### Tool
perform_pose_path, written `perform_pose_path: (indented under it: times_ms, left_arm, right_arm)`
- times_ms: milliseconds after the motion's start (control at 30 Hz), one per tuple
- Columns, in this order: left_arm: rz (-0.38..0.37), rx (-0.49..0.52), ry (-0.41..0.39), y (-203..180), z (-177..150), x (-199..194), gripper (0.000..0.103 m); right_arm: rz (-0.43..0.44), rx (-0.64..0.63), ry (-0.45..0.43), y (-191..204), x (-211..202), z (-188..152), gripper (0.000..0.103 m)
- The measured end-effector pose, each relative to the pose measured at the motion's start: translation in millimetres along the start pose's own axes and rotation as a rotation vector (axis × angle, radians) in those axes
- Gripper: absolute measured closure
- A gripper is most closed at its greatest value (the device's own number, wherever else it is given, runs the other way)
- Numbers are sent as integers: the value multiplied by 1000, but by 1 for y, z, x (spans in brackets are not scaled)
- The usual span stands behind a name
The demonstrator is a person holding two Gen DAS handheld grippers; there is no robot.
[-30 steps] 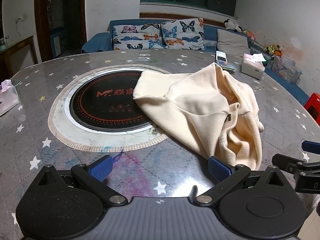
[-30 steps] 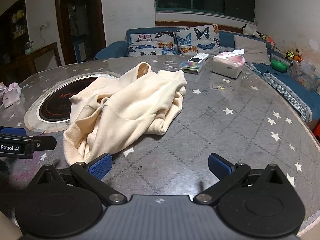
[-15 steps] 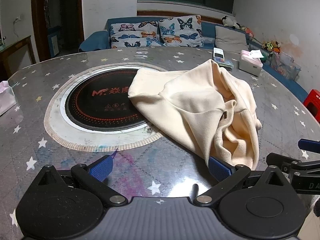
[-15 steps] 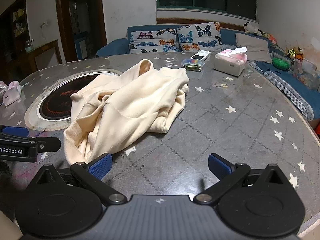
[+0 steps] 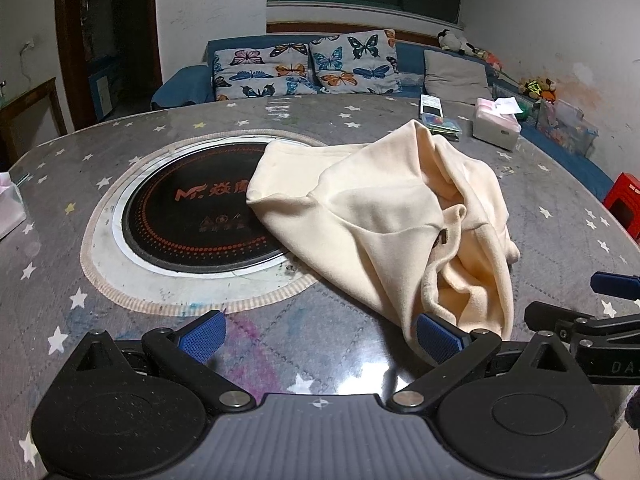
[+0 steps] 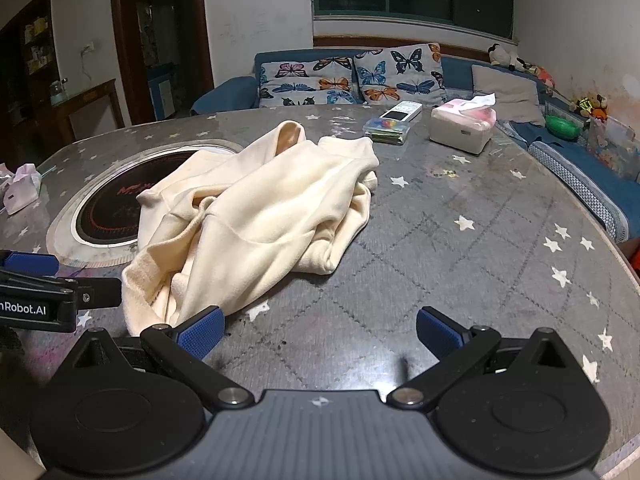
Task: Fold clothes
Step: 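Move both grippers toward the crumpled cream sweatshirt, then grasp the sweatshirt edge with the left gripper while the right gripper grasps another edge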
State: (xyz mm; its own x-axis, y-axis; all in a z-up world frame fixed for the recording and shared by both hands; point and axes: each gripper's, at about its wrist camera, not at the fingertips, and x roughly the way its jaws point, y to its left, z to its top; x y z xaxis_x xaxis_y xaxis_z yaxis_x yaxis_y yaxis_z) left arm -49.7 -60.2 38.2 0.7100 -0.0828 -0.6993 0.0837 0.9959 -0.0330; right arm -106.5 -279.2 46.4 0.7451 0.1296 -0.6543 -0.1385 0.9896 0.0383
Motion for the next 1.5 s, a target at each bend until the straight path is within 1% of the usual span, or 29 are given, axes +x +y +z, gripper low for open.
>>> perform_pose_path:
  times_ms: [233, 500, 533, 600, 667, 733, 867, 1033, 1133, 1367, 1500]
  left_arm:
    - [-4, 12, -18, 0, 10, 2, 0]
    - [-14, 25, -49, -1, 32, 8, 0]
    - [-20, 28, -54, -1, 36, 9, 0]
    - [-31, 43, -68, -4, 44, 11, 1]
    - [-43, 65, -82, -9, 53, 15, 1]
    - [-52, 85, -93, -14, 63, 21, 5]
    - [-74, 110, -103, -23, 87, 37, 17]
    - [-112, 163, -121, -37, 112, 60, 18]
    - [-118, 192, -117, -47, 124, 76, 18]
    - [-145, 241, -98, -61, 141, 108, 18]
    - [-170, 266, -92, -67, 145, 118, 28]
  right_arm:
    - [0, -11, -4, -2, 6, 10, 0]
    - [16, -29, -17, -6, 16, 35, 1]
    - [19, -27, -19, -8, 17, 39, 1]
    - [21, -21, -23, -10, 21, 47, 6]
    - [24, -15, -26, -13, 24, 54, 6]
    - [23, -11, -30, -16, 26, 59, 7]
    - [30, 5, -30, -22, 32, 66, 9]
    - [28, 17, -24, -31, 40, 73, 10]
    - [24, 25, -23, -36, 45, 77, 11]
    - [19, 30, -23, -45, 51, 84, 12]
    - [12, 32, -21, -50, 55, 88, 12]
